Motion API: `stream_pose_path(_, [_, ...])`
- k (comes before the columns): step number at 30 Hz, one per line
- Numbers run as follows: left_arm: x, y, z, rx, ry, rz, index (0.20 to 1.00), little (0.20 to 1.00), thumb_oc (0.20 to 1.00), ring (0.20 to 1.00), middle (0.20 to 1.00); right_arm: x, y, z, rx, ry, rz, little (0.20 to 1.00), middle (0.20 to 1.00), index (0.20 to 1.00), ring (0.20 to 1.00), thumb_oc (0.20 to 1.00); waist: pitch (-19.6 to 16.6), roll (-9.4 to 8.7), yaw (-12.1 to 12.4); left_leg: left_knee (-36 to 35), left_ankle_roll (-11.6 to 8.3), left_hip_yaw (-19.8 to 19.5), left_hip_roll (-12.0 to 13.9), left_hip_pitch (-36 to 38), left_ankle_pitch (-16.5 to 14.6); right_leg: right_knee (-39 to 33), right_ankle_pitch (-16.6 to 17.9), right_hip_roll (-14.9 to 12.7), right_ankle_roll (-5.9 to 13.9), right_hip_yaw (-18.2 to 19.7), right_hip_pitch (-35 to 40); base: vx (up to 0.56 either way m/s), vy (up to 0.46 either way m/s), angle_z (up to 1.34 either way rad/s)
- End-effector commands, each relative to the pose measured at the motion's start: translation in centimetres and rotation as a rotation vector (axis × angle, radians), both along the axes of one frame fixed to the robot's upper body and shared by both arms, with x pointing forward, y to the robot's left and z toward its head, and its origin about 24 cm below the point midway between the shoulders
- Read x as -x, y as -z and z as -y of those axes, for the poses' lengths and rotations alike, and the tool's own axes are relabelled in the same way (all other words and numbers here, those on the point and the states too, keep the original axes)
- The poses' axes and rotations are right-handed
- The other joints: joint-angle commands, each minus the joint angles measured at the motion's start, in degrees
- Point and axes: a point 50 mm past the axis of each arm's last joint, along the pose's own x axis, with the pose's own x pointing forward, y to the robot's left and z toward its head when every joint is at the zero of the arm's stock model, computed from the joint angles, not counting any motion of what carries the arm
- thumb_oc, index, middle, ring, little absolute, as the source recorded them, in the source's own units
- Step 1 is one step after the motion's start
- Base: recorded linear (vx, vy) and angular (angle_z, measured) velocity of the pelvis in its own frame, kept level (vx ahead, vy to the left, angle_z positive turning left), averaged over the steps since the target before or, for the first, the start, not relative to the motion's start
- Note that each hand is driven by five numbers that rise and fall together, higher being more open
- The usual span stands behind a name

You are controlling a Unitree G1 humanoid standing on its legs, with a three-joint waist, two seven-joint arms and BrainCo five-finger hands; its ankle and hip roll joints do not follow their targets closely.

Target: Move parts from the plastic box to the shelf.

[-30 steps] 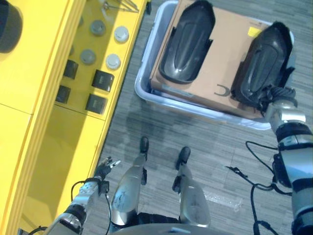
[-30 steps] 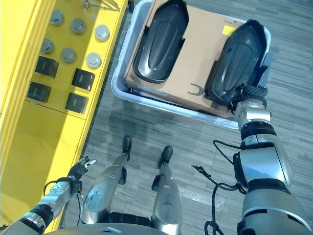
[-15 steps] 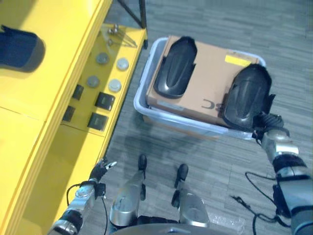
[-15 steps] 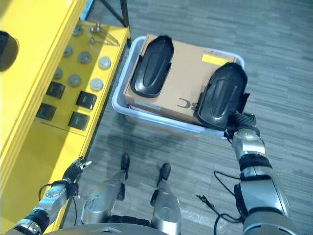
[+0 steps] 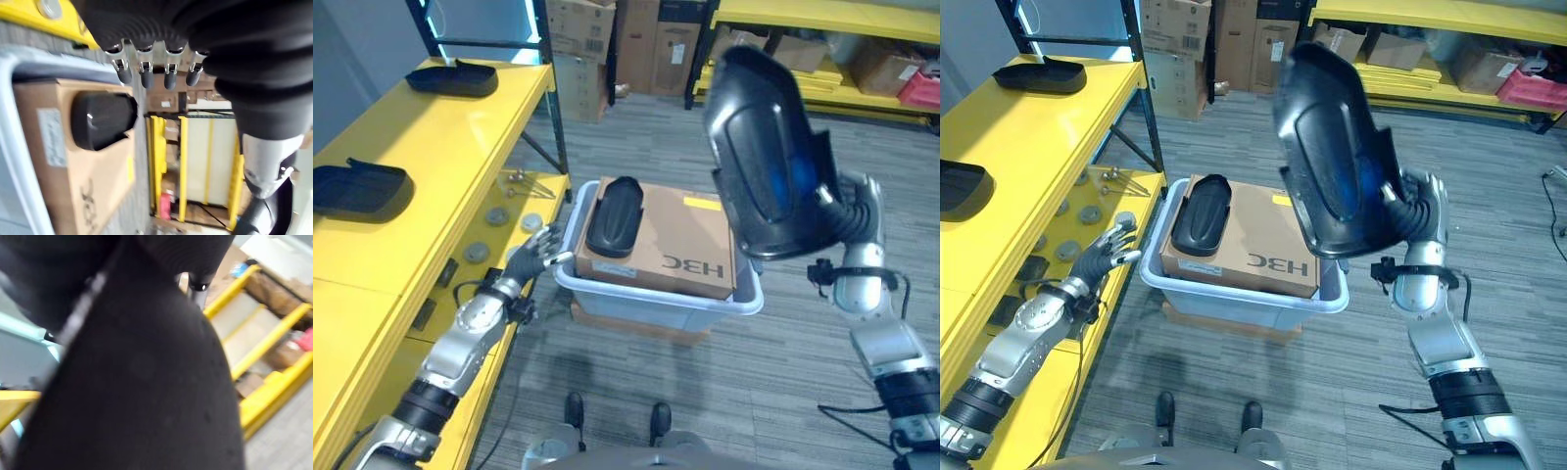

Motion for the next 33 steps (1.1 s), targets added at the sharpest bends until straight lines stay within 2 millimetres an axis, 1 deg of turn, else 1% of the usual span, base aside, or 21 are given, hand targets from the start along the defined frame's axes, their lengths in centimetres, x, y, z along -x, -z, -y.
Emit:
stream_pose_path(1, [-1.6,-1.9,1.2,0.118,0.051,0.048,1.0,1.0,1.0,1.0,1.0,-0.3,-6.8,-2.6,0.164,-0.085,0.277,0.2,0.2,0.2,0.2,0.2,-1.92,-0.98,1.42,-0.1,-1.0,1.17,1.05,3.99,-7.57,0.49,-6.81,-1.14,2.62,-2.56,4.74,-0.05,-0.029,-0.03])
stream_pose_path(2, [-1.9,-3.3,2.6,0.161,0.097,0.085,1.0,1.0,1.0,1.0,1.0,-0.4,-7.8,-4.1,0.219,-0.119,0.31,0.2,0.2,0.2,0.2,0.2,-2.51,-1.31,1.63,-0.1,-0.84,1.06,0.99,4.43,-7.83,0.53,-7.14,-1.01,2.54,-2.49,5.24,-0.04,-0.022,-0.03])
stream_pose_path(4, [-1.9,-3.5,2.8,0.168,0.102,0.093,1.0,1.0,1.0,1.0,1.0,-0.5,-7.9,-4.4,0.227,-0.126,0.317,0.2,0.2,0.2,0.2,0.2,-2.5,-1.31,1.58,-0.1,-0.81,1.05,0.99,4.56,-7.9,0.54,-7.2,-0.97,2.51,-2.44,5.36,-0.02,-0.011,-0.02])
stream_pose_path(5, [-2.2,-4.2,4.2,0.195,0.128,0.117,1.0,1.0,1.0,1.0,1.0,-0.8,-8.4,-5.9,0.246,-0.168,0.343,0.2,0.2,0.2,0.2,0.2,-2.91,-1.59,1.66,-0.1,-0.68,1.02,0.93,4.96,-8.13,0.53,-7.36,-0.85,2.46,-2.42,5.67,0.0,0.0,0.0])
stream_pose_path(6, [-2.3,-4.7,4.7,0.201,0.142,0.136,1.0,1.0,1.0,1.0,1.0,-1.1,-8.6,-6.6,0.247,-0.188,0.345,0.2,0.2,0.2,0.2,0.2,-3.03,-1.64,1.63,-0.1,-0.63,1.08,0.91,5.15,-8.26,0.5,-7.43,-0.82,2.47,-2.35,5.83,0.0,0.0,0.0])
stream_pose_path(7, [-2.3,-4.9,5.0,0.201,0.154,0.15,1.0,1.0,1.0,1.0,1.0,-1.2,-8.7,-6.9,0.244,-0.2,0.343,0.2,0.2,0.2,0.2,0.2,-3.08,-1.67,1.62,-0.1,-0.62,1.1,0.9,5.23,-8.32,0.49,-7.46,-0.81,2.48,-2.32,5.9,0.0,0.0,0.0])
stream_pose_path(9, [-2.4,-5.8,6.6,0.191,0.205,0.183,1.0,1.0,1.0,1.0,1.0,-1.9,-8.5,-8.6,0.235,-0.25,0.323,0.2,0.2,0.2,0.2,0.2,-3.41,-1.79,1.7,-0.1,-0.54,0.95,0.87,5.37,-8.44,0.5,-7.6,-0.72,2.48,-2.18,6.15,-0.01,0.001,-0.02])
stream_pose_path(10, [-2.5,-5.8,6.6,0.191,0.204,0.184,1.0,1.0,1.0,1.0,1.0,-2.0,-8.6,-8.6,0.236,-0.25,0.323,0.2,0.2,0.2,0.2,0.2,-3.38,-1.78,1.66,-0.1,-0.54,0.95,0.86,5.37,-8.44,0.5,-7.61,-0.73,2.48,-2.18,6.16,0.0,0.0,0.0])
stream_pose_path(12, [-2.5,-6.4,7.7,0.197,0.239,0.202,1.0,1.0,1.0,1.0,1.0,-2.5,-7.8,-9.9,0.226,-0.294,0.285,0.2,0.2,0.2,0.2,0.2,-3.49,-1.78,1.85,-0.1,-0.53,1.0,0.84,5.51,-8.47,0.51,-7.58,-0.81,2.53,-2.61,6.32,0.0,0.0,0.0])
stream_pose_path(13, [-2.4,-6.9,8.2,0.222,0.251,0.211,1.0,1.0,1.0,1.0,1.0,-2.9,-7.0,-10.8,0.208,-0.339,0.247,0.2,0.2,0.2,0.2,0.2,-3.57,-1.76,2.17,-0.1,-0.52,1.27,0.82,5.64,-8.56,0.44,-7.62,-0.91,2.58,-3.26,6.54,-0.01,0.018,-0.05])
stream_pose_path(15, [-2.4,-7.1,8.4,0.229,0.255,0.214,1.0,1.0,1.0,1.0,1.0,-3.1,-6.4,-11.4,0.205,-0.361,0.222,0.2,0.2,0.2,0.2,0.2,-3.63,-1.72,2.27,-0.1,-0.46,1.35,0.76,5.67,-8.59,0.43,-7.61,-0.97,2.63,-3.49,6.61,0.0,0.017,-0.11])
stream_pose_path(16, [-2.3,-7.2,8.7,0.247,0.265,0.218,1.0,1.0,1.0,1.0,1.0,-3.4,-5.5,-11.9,0.2,-0.38,0.192,0.2,0.2,0.2,0.2,0.2,-3.67,-1.65,2.49,-0.1,-0.38,1.23,0.71,5.62,-8.58,0.51,-7.63,-1.1,2.68,-3.68,6.6,0.0,0.024,-0.09])
stream_pose_path(20, [-2.1,-7.7,9.2,0.267,0.28,0.245,1.0,1.0,1.0,1.0,1.0,-3.9,-3.8,-12.7,0.185,-0.42,0.125,0.2,0.2,0.2,0.2,0.2,-3.6,-1.63,3.0,-0.1,-0.1,0.64,0.5,5.44,-8.53,0.66,-7.58,-1.35,2.67,-4.03,6.57,0.0,0.007,-0.01])
stream_pose_path(21, [-1.9,-7.8,9.7,0.286,0.299,0.246,1.0,1.0,1.0,1.0,1.0,-4.1,-2.7,-13.3,0.171,-0.452,0.091,0.2,0.2,0.2,0.2,0.2,-3.55,-1.66,3.25,-0.1,0.08,0.0,0.29,5.29,-8.53,0.75,-7.56,-1.45,2.72,-4.01,6.56,0.02,0.003,0.04])
stream_pose_path(22, [-1.8,-8.0,9.9,0.284,0.292,0.255,1.0,1.0,1.0,1.0,1.0,-4.1,-2.2,-13.7,0.15,-0.477,0.079,0.2,0.2,0.2,0.2,0.2,-3.5,-1.66,3.4,-0.1,0.18,-0.38,0.18,5.21,-8.53,0.82,-7.58,-1.46,2.73,-3.9,6.54,0.02,0.0,0.12])
stream_pose_path(26, [-1.9,-7.8,9.8,0.304,0.238,0.24,1.0,1.0,1.0,1.0,1.0,-3.7,-1.1,-14.6,0.084,-0.53,0.068,0.2,0.2,0.2,0.2,0.2,-3.52,-1.62,3.72,-0.1,0.36,-1.22,-0.04,4.97,-8.44,1.27,-7.75,-1.58,2.75,-3.87,6.44,0.01,-0.001,0.12])
stream_pose_path(27, [-1.9,-7.8,9.7,0.311,0.229,0.237,0.793,0.793,0.793,0.793,0.793,-3.6,-1.1,-14.8,0.071,-0.54,0.07,0.2,0.2,0.2,0.2,0.2,-3.56,-1.61,3.74,-0.1,0.37,-1.31,-0.07,4.92,-8.43,1.32,-7.78,-1.59,2.75,-3.86,6.41,0.02,0.002,0.04])
stream_pose_path(28, [-2.0,-7.7,9.5,0.33,0.202,0.226,0.457,0.457,0.457,0.457,0.457,-3.3,-0.9,-15.1,0.051,-0.561,0.082,0.2,0.2,0.2,0.2,0.2,-3.51,-1.55,3.87,-0.1,0.42,-1.48,-0.11,4.92,-8.42,1.4,-7.8,-1.62,2.75,-3.85,6.39,0.01,0.002,0.03])
stream_pose_path(29, [-2.0,-7.7,9.4,0.34,0.189,0.225,0.209,0.209,0.209,0.209,0.209,-3.1,-0.8,-15.3,0.038,-0.573,0.095,0.2,0.2,0.2,0.2,0.2,-3.46,-1.51,3.91,-0.1,0.45,-1.55,-0.14,4.92,-8.41,1.44,-7.81,-1.65,2.75,-3.82,6.38,0.0,0.0,0.0])
stream_pose_path(33, [-2.2,-7.5,9.1,0.355,0.15,0.222,0.2,0.2,0.2,0.2,0.2,-2.1,-0.7,-16.3,-0.018,-0.643,0.157,0.2,0.2,0.2,0.2,0.2,-3.38,-1.36,4.04,-0.1,0.59,-1.67,-0.28,4.86,-8.47,1.59,-7.86,-1.67,2.76,-3.71,6.22,0.0,0.0,0.0])
